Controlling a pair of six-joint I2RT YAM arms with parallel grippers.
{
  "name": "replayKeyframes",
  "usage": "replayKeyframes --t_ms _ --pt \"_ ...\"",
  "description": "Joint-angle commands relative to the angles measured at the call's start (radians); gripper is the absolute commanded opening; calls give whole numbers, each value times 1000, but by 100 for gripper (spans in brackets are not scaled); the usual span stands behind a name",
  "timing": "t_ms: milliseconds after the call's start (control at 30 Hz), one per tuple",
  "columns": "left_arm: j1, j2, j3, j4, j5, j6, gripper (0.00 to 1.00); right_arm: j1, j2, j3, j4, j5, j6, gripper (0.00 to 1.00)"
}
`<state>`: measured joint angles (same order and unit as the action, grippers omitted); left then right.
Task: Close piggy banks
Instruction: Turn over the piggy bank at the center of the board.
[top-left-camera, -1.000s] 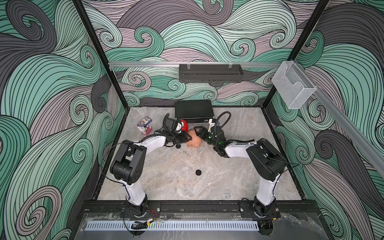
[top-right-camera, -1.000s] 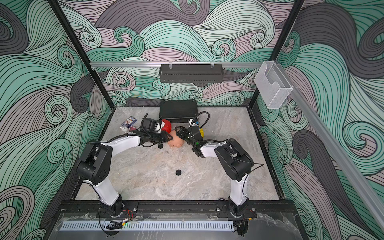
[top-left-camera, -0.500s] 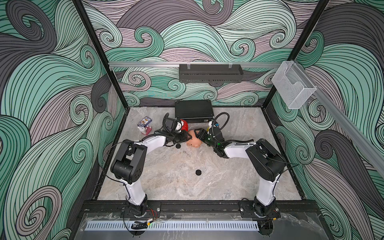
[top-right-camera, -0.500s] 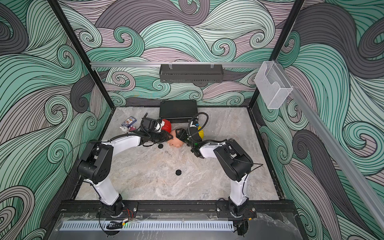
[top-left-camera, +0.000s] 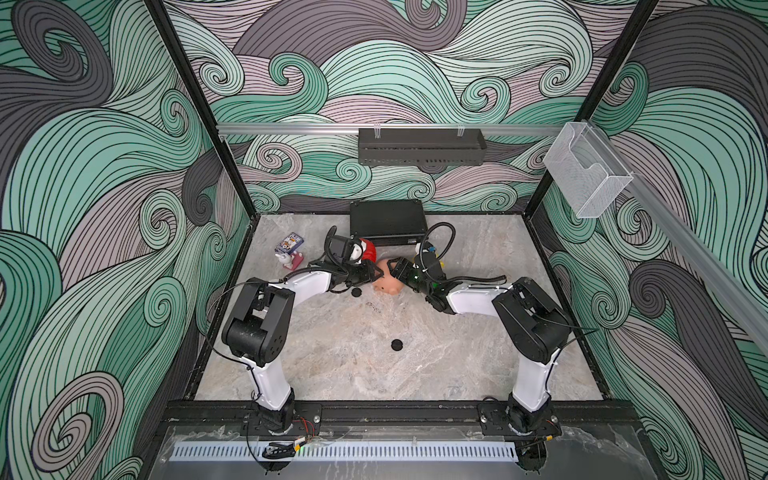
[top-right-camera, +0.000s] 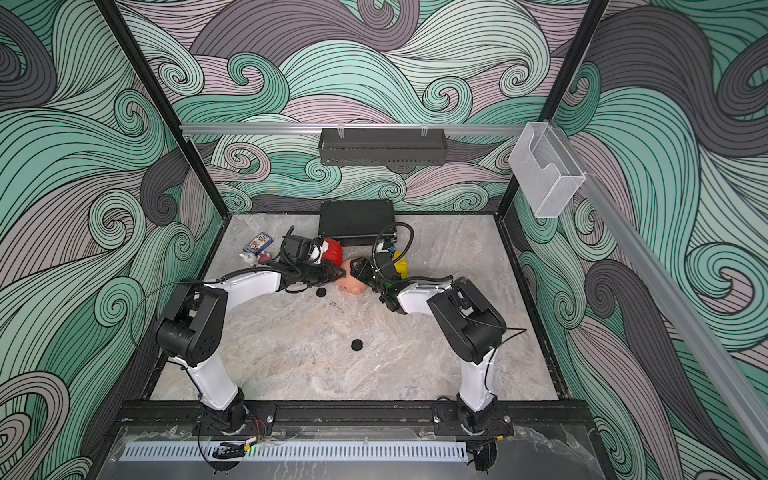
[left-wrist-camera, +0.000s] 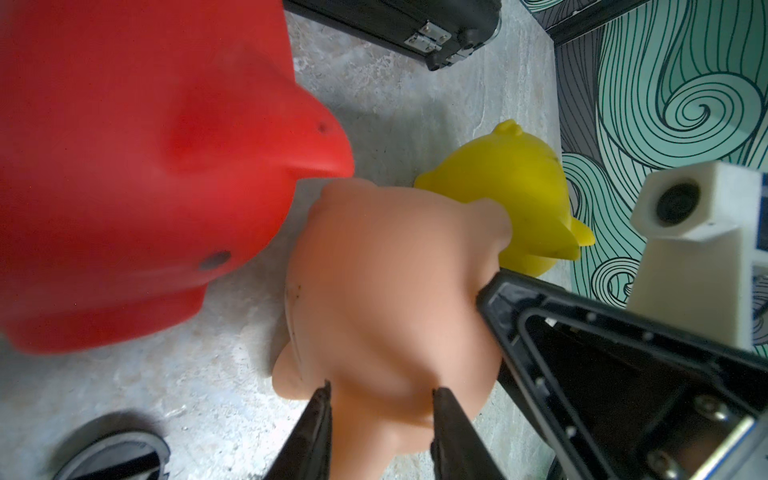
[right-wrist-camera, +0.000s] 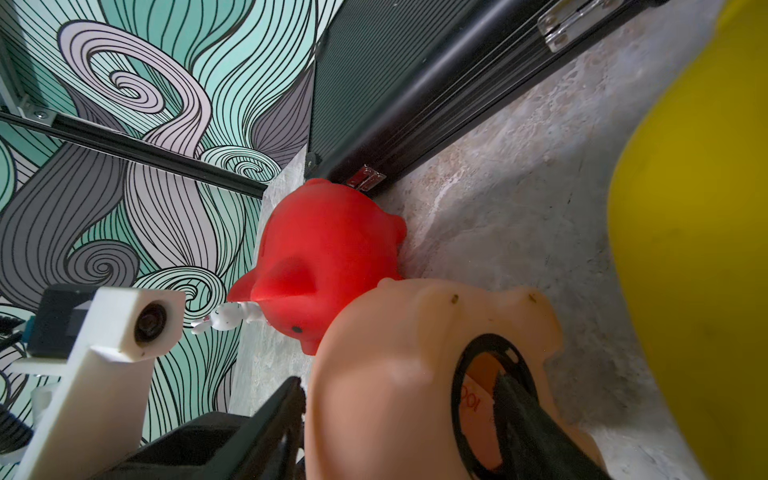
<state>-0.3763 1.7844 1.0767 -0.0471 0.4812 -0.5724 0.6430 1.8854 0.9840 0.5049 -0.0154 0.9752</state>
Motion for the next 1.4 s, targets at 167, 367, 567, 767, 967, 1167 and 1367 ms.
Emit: replayKeyframes --t_ms 167,367,567,767,967,1167,1367 --pt "-13 63 -49 -114 -63 -2 37 50 -95 48 -145 10 -58 73" --pt "-14 69 -50 -112 -55 -4 37 55 -77 67 -129 -25 -36 72" --pt "-13 73 -39 -122 -53 3 37 57 -81 130 -206 -56 -26 72" --pt "-13 72 -23 -137 -60 7 37 58 -85 192 -303 -86 -24 72" --pt "-13 76 -8 -145 -65 9 38 58 -51 294 -464 -118 -61 72" --pt "-13 80 4 -156 -74 14 38 62 -26 331 -536 -106 -90 72" --pt "-13 66 11 -167 -75 17 38 63 -35 343 -561 -89 -127 71"
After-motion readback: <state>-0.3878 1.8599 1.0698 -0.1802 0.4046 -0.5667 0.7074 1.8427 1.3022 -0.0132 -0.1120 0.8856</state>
